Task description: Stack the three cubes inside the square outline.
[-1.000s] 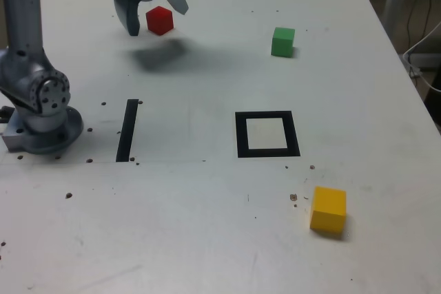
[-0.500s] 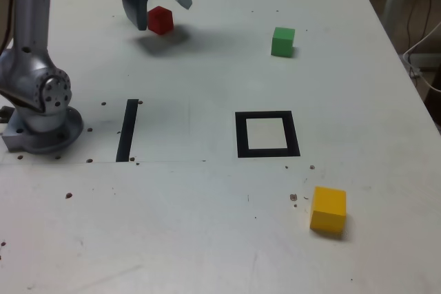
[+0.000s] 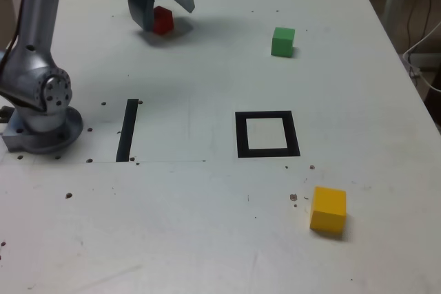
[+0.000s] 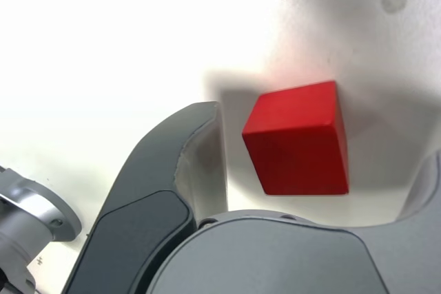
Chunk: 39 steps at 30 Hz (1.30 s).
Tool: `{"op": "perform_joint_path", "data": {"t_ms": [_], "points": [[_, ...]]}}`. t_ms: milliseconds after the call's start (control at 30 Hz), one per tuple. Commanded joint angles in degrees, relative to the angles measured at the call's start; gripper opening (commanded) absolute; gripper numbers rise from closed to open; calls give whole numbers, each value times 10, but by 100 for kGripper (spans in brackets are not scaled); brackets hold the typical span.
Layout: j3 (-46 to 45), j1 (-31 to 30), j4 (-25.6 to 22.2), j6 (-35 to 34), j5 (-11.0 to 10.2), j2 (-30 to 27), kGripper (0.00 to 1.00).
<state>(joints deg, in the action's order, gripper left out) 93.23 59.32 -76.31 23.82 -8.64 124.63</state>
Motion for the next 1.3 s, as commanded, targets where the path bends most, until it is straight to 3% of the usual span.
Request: {"op": "perform_joint_path", "data": {"t_ms": [0, 200, 567, 1267], "points": [[18, 4, -21, 1, 0, 12, 86], [44, 5, -58, 1, 6, 27, 68], [50, 5, -58, 27, 16, 31, 31], [36, 4, -59, 53, 20, 29, 29]]}}
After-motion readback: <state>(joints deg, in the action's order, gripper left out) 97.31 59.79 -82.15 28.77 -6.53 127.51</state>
